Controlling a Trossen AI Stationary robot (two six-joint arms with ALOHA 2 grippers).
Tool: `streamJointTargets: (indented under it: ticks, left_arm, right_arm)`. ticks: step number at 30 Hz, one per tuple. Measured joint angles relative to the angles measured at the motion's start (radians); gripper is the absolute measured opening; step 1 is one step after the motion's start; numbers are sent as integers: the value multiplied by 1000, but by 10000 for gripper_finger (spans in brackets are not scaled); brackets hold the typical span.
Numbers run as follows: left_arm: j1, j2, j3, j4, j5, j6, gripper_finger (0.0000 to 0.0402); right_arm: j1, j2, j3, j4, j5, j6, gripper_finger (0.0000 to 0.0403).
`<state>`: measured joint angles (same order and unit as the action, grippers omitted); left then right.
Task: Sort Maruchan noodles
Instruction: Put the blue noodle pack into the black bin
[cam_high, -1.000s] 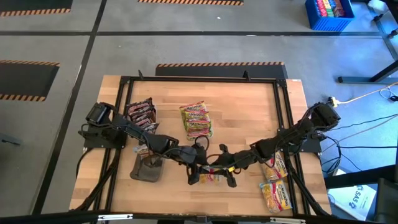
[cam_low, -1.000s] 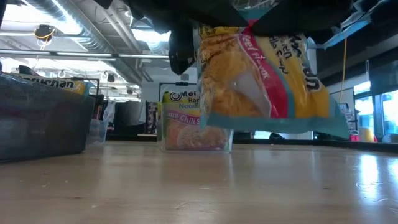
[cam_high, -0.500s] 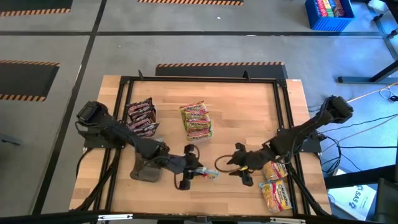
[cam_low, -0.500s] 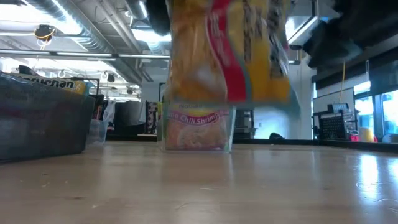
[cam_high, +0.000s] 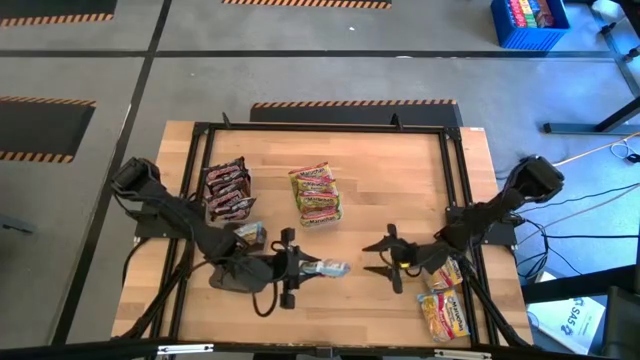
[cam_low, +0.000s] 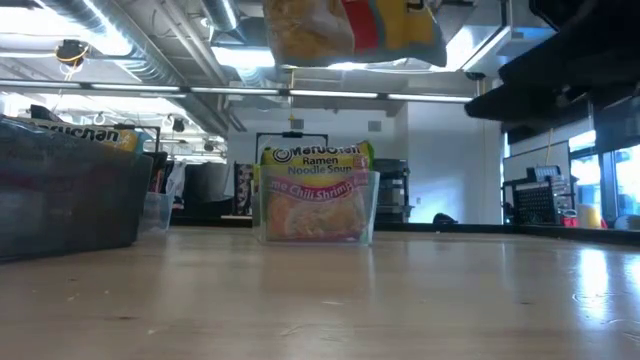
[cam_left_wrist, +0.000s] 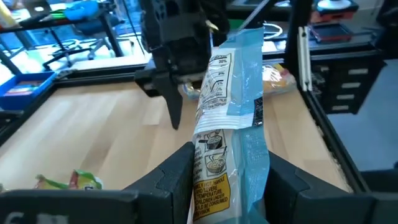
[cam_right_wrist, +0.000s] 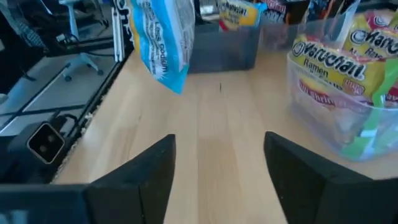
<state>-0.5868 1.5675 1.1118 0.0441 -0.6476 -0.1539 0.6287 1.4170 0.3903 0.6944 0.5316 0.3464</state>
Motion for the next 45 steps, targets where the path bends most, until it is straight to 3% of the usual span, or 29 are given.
streamJointTargets:
  ticks: [8,14,26,32,39,45]
  left_arm:
    - [52,9,0,69,24,12,134]
    - [58,9,0,171,70,71,134]
    - [24,9,0,332,77,189,134]
    - [20,9,0,329,79,190,134]
    - [12,5,0,228,26,114,135]
    - [-17,-62,0,0,2,-2,160]
  right_arm:
    - [-16,242,56,316,-17,-205,313]
    - [-36,349,161,433,12,-390,326]
    - [-47,348,317,510,-97,-591,274]
    - [-47,348,337,510,-89,-626,214]
    - [-47,348,335,463,-58,-632,122]
    - [-47,348,335,394,-20,-588,123]
